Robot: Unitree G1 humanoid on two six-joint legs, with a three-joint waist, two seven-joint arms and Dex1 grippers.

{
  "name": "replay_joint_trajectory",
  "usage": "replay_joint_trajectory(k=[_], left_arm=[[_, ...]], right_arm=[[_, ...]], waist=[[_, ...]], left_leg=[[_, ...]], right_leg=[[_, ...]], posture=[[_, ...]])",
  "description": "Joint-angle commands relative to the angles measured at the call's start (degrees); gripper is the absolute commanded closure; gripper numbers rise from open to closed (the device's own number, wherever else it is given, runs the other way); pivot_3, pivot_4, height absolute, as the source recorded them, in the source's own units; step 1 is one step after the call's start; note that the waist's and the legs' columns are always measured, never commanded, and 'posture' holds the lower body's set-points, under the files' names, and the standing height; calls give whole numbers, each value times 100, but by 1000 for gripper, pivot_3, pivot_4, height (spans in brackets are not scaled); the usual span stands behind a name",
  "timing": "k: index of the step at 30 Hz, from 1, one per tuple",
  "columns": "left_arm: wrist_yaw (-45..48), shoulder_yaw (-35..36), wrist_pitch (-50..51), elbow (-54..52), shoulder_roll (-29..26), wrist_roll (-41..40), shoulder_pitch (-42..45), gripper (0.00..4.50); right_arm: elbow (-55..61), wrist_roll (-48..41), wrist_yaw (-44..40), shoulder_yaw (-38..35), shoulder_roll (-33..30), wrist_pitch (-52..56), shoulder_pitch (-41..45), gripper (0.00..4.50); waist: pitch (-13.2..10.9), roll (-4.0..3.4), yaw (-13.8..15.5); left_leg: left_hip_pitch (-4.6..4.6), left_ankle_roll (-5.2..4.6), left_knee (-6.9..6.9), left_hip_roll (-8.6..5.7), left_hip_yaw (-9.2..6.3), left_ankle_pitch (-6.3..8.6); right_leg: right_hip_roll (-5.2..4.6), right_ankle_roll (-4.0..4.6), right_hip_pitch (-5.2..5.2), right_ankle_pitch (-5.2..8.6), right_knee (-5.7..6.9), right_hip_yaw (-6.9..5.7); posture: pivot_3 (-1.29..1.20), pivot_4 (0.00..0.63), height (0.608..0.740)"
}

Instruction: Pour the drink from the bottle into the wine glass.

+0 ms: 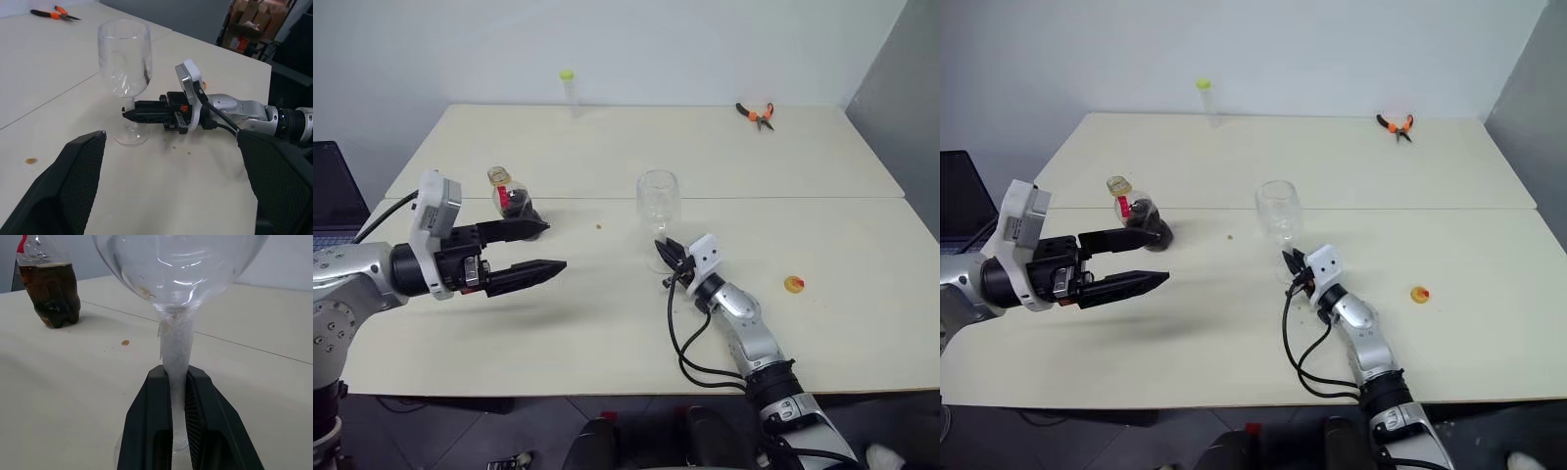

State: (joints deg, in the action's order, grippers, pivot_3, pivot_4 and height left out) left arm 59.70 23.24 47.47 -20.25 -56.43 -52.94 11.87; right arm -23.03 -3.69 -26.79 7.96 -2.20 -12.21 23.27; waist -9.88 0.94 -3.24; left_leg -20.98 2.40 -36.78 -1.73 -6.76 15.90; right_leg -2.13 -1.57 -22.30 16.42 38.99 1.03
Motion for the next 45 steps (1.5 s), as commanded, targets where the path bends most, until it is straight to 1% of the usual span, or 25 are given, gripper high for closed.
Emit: replay_joint_trajectory(k=[1, 14, 28, 38, 40, 41, 45], left_arm=[[76, 250, -110, -161, -139, 8, -73, 0], [337, 23, -617, -180, -48, 468, -579, 0], [144, -38, -1032, 64, 319, 651, -287, 0], [192, -85, -995, 42, 338, 623, -215, 0], [215, -110, -1015, 44, 322, 658, -239, 0], [221, -118, -1020, 44, 321, 667, -244, 0], [250, -154, -1032, 36, 328, 715, -260, 0]], right_arm=[[28, -62, -105, -23, -25, -208, 17, 4398], [-85, -31, -154, 43, 19, -239, -4, 4398], [74, -82, -241, 45, -41, -39, -138, 4398], [77, -88, -327, 70, -86, 112, -175, 4398], [95, -106, -354, 70, -86, 141, -188, 3666], [106, -112, -373, 72, -88, 160, -193, 3412], [168, -57, -408, 104, -129, 225, -200, 2047]], waist=[[0, 0, 1], [0, 0, 1], [0, 0, 1], [1, 1, -1], [1, 1, -1], [0, 0, 1], [0, 0, 1]], left_leg=[[0, 0, 0, 2, 0, 0], [7, 2, 5, 10, 15, 2], [9, 2, 6, 14, 18, 3], [10, 3, 6, 16, 19, 3], [11, 2, 6, 18, 19, 3], [11, 3, 6, 18, 20, 3], [10, 3, 6, 18, 21, 4]], right_leg=[[0, 0, 0, 0, 0, 0], [2, 3, 0, 0, 0, 7], [6, 4, 0, -1, -1, 8], [7, 5, 1, -1, 0, 9], [9, 5, 0, -1, 0, 9], [9, 5, 1, -1, 0, 9], [9, 5, 0, -1, -1, 10]], posture=[[0, 150, 740], [0, 150, 740], [0, 150, 740], [0, 150, 740], [0, 150, 740], [0, 150, 740], [0, 150, 740]])
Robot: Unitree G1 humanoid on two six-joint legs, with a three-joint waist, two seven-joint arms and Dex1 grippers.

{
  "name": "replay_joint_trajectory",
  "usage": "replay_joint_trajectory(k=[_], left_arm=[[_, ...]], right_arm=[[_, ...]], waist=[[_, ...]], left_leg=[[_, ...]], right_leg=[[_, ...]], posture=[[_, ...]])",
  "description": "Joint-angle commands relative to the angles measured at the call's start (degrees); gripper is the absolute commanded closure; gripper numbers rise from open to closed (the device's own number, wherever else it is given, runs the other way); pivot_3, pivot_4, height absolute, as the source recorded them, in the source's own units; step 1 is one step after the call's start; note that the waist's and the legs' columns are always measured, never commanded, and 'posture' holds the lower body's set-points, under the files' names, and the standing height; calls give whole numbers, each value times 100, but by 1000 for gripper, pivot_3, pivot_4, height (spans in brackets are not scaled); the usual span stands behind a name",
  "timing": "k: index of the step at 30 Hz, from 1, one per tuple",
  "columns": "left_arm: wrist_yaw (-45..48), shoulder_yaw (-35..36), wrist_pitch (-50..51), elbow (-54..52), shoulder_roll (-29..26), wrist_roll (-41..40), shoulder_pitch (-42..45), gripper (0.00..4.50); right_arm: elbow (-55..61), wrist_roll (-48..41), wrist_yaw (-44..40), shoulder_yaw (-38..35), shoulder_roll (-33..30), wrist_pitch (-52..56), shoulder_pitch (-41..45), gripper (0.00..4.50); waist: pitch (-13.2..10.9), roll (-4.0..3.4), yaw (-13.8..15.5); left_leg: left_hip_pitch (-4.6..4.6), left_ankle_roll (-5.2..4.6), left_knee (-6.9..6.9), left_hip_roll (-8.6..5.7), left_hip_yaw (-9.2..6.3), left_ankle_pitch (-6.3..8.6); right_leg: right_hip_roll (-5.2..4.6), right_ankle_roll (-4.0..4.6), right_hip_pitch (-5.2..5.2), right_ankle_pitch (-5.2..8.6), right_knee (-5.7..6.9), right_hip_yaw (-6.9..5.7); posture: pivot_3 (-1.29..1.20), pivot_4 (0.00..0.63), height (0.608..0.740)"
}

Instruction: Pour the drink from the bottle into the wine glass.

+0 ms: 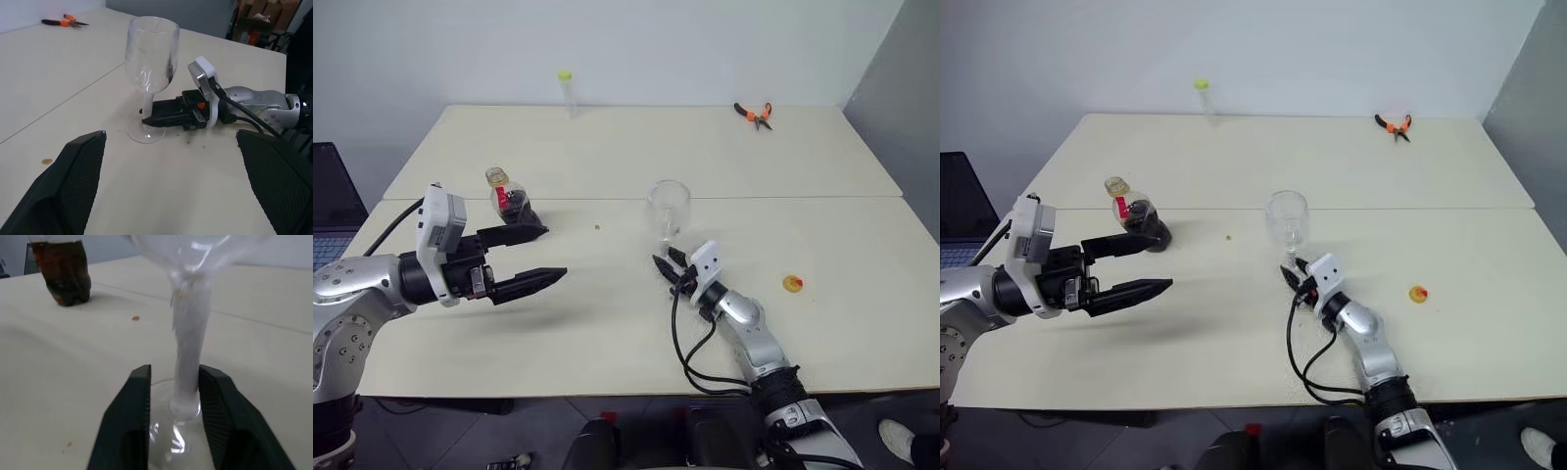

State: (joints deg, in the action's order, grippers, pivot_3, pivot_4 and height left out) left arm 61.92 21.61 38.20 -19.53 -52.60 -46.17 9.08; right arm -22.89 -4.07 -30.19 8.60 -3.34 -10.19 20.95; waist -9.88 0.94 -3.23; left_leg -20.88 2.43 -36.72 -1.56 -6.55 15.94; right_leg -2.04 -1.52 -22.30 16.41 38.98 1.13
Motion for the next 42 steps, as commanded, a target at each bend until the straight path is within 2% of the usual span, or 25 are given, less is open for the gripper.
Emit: replay_joint_trajectory(k=[1, 5, 10, 16, 26, 30, 34, 40, 42], left_arm=[[30, 6, -109, -36, -52, 45, 14, 0], [26, 6, -124, -28, -44, 75, 9, 0], [-16, 25, -168, -43, -14, 112, 0, 0], [-260, 93, -241, -172, 60, 89, 81, 0], [-813, 252, -277, -569, 250, 101, -82, 0], [-1623, 314, -380, -519, 807, 311, -301, 0], [-2625, 352, -826, -439, 1590, 903, -576, 0], [-4006, -27, -1866, -250, 2859, 2122, -912, 0], [-4368, -119, -2185, -6, 3078, 2561, -815, 0]], right_arm=[[176, 16, -58, 55, -37, 34, 31, 1681], [319, 106, -8, 73, -126, 142, 20, 316], [639, 105, -30, 100, -305, 302, -113, 316], [1904, -276, -341, -17, -837, 1099, -623, 316], [4582, -1312, -961, -626, -2364, 2917, -1777, 316], [5603, -2082, -1347, -947, -2932, 3421, -2115, 316], [6279, -2906, -1394, -1258, -3233, 3960, -2096, 316], [6542, -3603, -1013, -1434, -3252, 4471, -1565, 316], [6573, -3731, -883, -1405, -3213, 4576, -1401, 316]], waist=[[0, 0, 1], [0, 0, 1], [0, 0, 6], [0, 0, 23], [-3, -2, 67], [-3, -2, 96], [-5, 6, 126], [-11, 20, 177], [-10, 25, 201]], left_leg=[[0, 0, 0, 0, -1, 0], [0, 0, 0, 0, -1, 0], [0, 0, 0, -1, -1, 0], [-2, 0, 0, 0, -3, 1], [-4, -1, -1, 2, -2, 2], [-5, -1, -1, 2, -2, 2], [-4, -2, -3, 5, -5, 2], [-8, -1, -10, 2, -6, 2], [-13, 0, -13, 1, -20, 2]], right_leg=[[0, 0, 0, 0, 0, -1], [0, 0, 1, 0, 0, -1], [0, 0, 0, 0, 0, -1], [-2, 0, 1, 1, -2, -1], [-4, -1, 2, 2, -5, -2], [-6, -2, 4, 2, -10, -2], [-6, -2, 7, 2, -11, -2], [-8, -2, 12, 1, -19, -3], [-8, -2, 15, 1, -22, -6]], posture=[[0, 150, 740], [0, 150, 740], [0, 150, 740], [0, 150, 740], [0, 150, 740], [0, 150, 740], [0, 150, 740], [0, 150, 740], [0, 150, 740]])
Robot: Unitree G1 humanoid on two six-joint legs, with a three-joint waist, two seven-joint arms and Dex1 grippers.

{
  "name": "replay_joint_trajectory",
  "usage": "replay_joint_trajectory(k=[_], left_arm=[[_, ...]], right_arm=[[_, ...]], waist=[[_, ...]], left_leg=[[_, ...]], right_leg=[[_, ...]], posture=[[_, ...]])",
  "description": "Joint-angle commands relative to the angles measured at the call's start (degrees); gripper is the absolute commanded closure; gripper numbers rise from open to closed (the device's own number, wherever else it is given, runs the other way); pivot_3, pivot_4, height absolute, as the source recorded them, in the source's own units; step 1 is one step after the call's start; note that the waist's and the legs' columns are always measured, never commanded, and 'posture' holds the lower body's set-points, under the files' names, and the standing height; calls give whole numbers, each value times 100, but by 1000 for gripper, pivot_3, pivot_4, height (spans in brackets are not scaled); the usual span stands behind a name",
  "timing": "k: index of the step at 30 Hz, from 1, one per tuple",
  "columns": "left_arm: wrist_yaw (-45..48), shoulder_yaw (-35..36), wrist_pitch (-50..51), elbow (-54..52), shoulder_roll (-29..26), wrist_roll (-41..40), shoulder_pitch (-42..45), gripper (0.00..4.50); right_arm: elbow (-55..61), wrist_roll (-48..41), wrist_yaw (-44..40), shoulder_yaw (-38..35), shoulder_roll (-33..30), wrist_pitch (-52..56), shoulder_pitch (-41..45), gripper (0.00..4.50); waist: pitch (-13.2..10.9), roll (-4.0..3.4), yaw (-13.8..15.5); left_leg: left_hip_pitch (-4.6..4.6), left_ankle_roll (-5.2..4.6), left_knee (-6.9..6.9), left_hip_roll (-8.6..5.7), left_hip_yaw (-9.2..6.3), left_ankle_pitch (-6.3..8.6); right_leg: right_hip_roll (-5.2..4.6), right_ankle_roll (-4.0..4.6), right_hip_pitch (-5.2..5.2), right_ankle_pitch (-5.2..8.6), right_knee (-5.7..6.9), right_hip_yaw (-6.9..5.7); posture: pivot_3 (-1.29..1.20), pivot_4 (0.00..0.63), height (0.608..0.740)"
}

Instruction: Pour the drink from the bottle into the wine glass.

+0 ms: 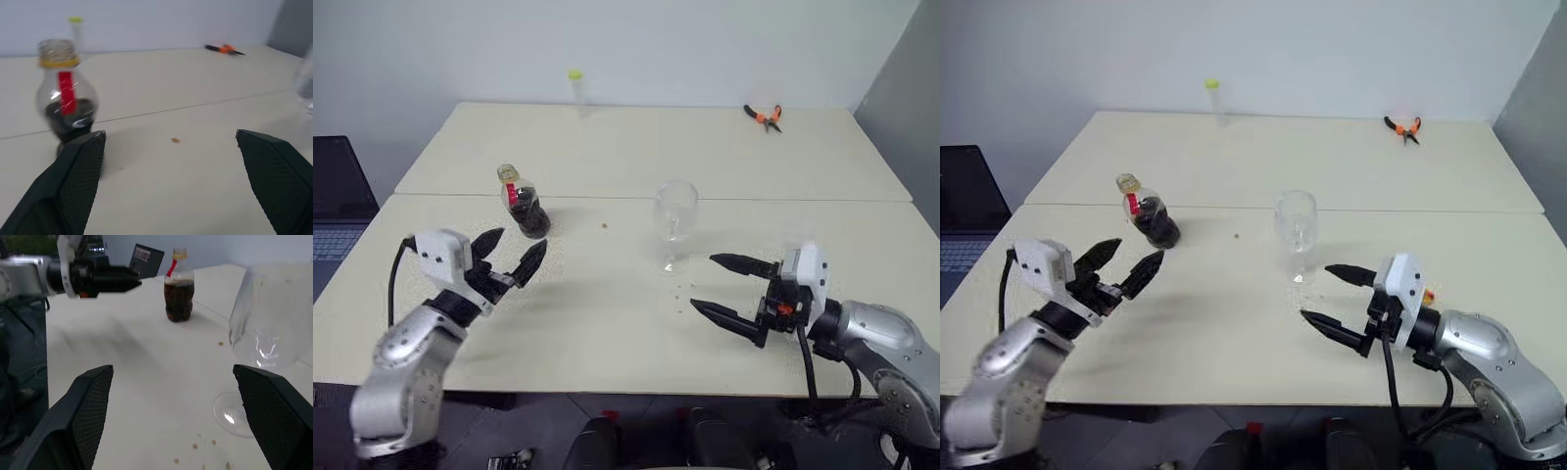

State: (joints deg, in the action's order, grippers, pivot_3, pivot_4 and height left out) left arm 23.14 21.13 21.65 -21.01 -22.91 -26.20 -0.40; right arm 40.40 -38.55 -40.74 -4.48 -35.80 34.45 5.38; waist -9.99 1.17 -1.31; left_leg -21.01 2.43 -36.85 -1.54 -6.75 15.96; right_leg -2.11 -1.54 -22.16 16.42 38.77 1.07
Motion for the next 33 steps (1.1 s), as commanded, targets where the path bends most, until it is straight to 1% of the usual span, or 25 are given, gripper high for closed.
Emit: replay_joint_trajectory(k=[1, 6, 8, 13, 20, 27, 33], left_arm=[[-626, -111, -610, 278, 175, 711, 202, 0], [-830, -332, -699, 1057, 199, 1045, 779, 0], [-826, -350, -634, 1350, 158, 1048, 1030, 0], [-513, -308, -654, 2369, -115, 989, 1667, 0], [-163, -463, -1212, 4108, -421, 1216, 2701, 0], [271, -728, -1738, 5442, -422, 1382, 3545, 0], [326, -836, -2144, 6148, -332, 1484, 4035, 0]], right_arm=[[253, -329, 218, -77, 41, 146, 212, 316], [267, -418, 324, 39, 42, 248, 429, 316], [278, -442, 365, 71, 38, 272, 496, 316], [303, -446, 452, 121, 41, 305, 595, 316], [331, -395, 571, 172, 75, 305, 659, 316], [382, -396, 702, 204, 112, 301, 677, 316], [412, -396, 859, 182, 173, 284, 689, 316]], waist=[[-1, 4, 19], [-2, 7, 69], [-2, 8, 69], [-4, 10, 66], [-6, 14, 75], [-9, 18, 80], [-10, 21, 78]], left_leg=[[-2, 0, -1, -1, -5, 0], [-5, 0, -2, -9, -8, 0], [-4, 0, -3, -11, -2, 0], [-4, 1, -1, -10, -2, -1], [-6, 2, -3, -13, -6, -1], [-11, 4, -5, -15, -9, -2], [-14, 4, -7, -15, -14, -3]], right_leg=[[0, 0, 1, 0, 0, -1], [0, 0, 2, 0, 1, -16], [0, -1, 1, 0, 2, -18], [1, -1, -3, 0, 4, -20], [1, -1, -4, 0, 6, -25], [-2, -2, -8, -1, 6, -27], [-3, -2, -10, -1, 7, -29]], posture=[[0, 150, 740], [0, 150, 740], [0, 150, 740], [0, 150, 740], [0, 150, 740], [0, 150, 740], [0, 150, 740]])
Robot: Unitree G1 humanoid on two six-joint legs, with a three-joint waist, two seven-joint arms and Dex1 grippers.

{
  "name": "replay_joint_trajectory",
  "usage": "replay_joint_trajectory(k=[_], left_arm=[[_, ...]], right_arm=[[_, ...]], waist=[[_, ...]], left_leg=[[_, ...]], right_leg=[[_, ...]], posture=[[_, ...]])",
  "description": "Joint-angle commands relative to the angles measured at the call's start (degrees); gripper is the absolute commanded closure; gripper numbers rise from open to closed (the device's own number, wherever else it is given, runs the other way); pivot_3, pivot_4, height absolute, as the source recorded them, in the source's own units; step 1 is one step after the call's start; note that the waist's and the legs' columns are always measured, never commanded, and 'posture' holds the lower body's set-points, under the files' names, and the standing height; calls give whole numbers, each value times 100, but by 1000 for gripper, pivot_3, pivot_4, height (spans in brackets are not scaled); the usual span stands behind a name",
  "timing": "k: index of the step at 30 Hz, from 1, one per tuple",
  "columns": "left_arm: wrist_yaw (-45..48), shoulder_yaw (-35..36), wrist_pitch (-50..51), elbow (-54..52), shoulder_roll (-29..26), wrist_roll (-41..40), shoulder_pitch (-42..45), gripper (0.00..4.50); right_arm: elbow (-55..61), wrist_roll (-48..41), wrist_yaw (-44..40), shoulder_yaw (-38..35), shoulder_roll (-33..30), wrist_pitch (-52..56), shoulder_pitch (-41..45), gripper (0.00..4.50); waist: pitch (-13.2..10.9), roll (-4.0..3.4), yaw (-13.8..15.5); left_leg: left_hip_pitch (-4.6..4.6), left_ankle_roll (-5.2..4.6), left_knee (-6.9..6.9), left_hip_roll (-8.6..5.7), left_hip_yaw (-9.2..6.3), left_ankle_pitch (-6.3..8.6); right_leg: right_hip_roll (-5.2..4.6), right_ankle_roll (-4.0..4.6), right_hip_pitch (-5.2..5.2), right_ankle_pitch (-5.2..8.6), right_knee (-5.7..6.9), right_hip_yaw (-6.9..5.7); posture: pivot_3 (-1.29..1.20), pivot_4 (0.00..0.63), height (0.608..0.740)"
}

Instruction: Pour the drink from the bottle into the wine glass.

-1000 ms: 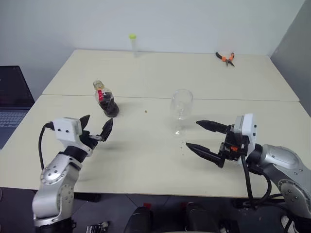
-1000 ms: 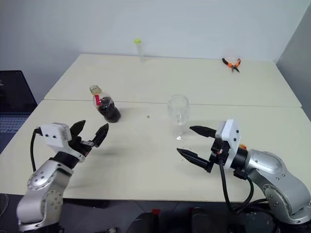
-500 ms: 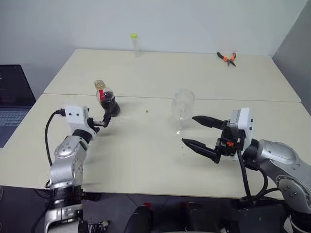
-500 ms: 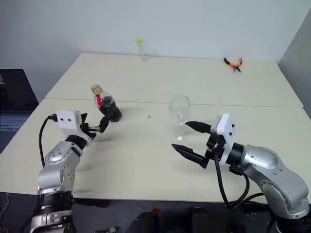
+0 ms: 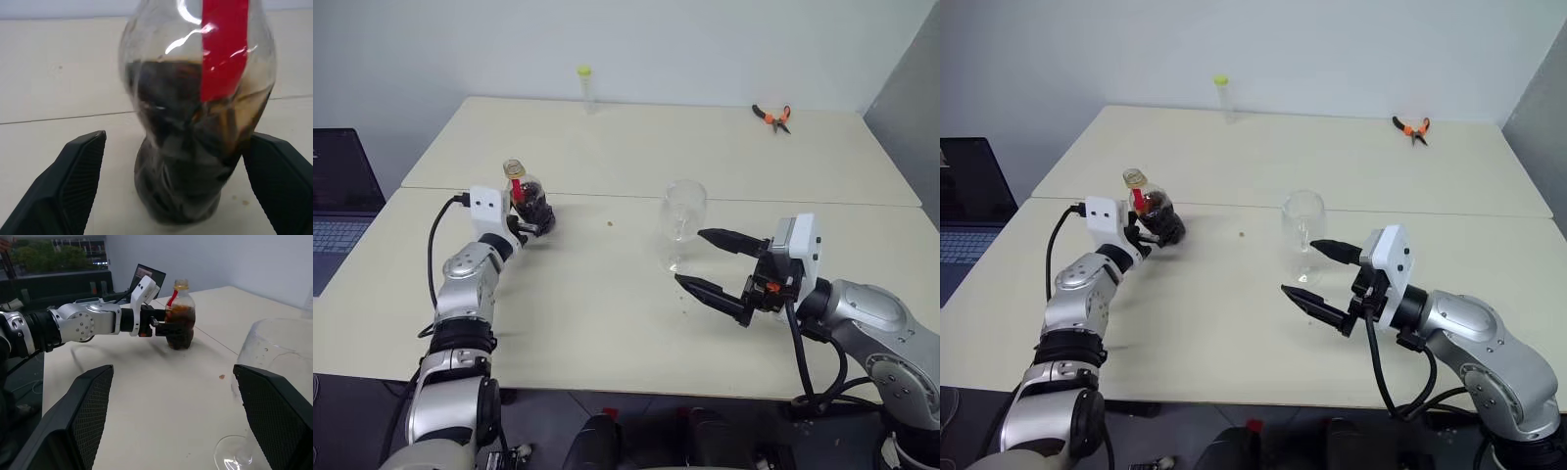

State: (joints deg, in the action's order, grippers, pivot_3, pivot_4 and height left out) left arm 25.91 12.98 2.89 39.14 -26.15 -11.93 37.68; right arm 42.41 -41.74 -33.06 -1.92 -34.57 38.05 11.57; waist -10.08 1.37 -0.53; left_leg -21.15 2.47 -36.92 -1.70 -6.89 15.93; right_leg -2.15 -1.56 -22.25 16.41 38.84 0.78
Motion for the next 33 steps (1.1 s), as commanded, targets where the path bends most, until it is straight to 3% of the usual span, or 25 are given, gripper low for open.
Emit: replay_joint_trajectory(k=[1, 4, 10, 13, 23, 33], left_arm=[[33, -14, -345, 240, 18, 55, 312, 187], [-8, 38, -508, 522, 57, 34, 517, 829], [157, 10, -634, 660, 68, 6, 668, 2810], [295, 18, -560, 418, 73, -78, 692, 3409], [808, -793, -869, -1335, -137, 559, 675, 3701], [1148, -1892, -2243, -816, -156, 1628, 1530, 3709]], right_arm=[[204, -53, 120, -70, 67, -96, 71, 293], [185, 33, 160, -36, 107, -156, 52, 287], [204, 196, 215, 53, 203, -257, -20, 287], [228, 240, 264, 71, 253, -291, -65, 287], [88, 908, 654, 100, 569, -795, -491, 287], [-28, 1094, 831, 111, 876, -785, -257, 287]], waist=[[0, 0, -1], [-1, 1, 1], [-1, 2, -11], [-2, 4, -12], [-13, 23, -1], [-13, 22, -15]], left_leg=[[-1, 0, 0, 0, 0, 0], [-1, 0, -1, -2, -3, 0], [-4, 2, -2, -1, -3, -1], [-7, 15, -3, -2, -6, -9], [-62, 24, -16, -6, -29, -14], [-62, 23, -16, -12, -14, -15]], right_leg=[[0, 0, 0, 0, 0, 0], [-1, 0, 0, 0, 1, -2], [0, 0, -3, 0, 2, -3], [0, 0, -4, 0, 2, -4], [-4, 2, -46, -1, 7, -3], [7, 0, -54, -2, 14, -9]], posture=[[0, 150, 740], [0, 150, 740], [0, 150, 740], [0, 150, 740], [0, 150, 740], [0, 150, 740]])
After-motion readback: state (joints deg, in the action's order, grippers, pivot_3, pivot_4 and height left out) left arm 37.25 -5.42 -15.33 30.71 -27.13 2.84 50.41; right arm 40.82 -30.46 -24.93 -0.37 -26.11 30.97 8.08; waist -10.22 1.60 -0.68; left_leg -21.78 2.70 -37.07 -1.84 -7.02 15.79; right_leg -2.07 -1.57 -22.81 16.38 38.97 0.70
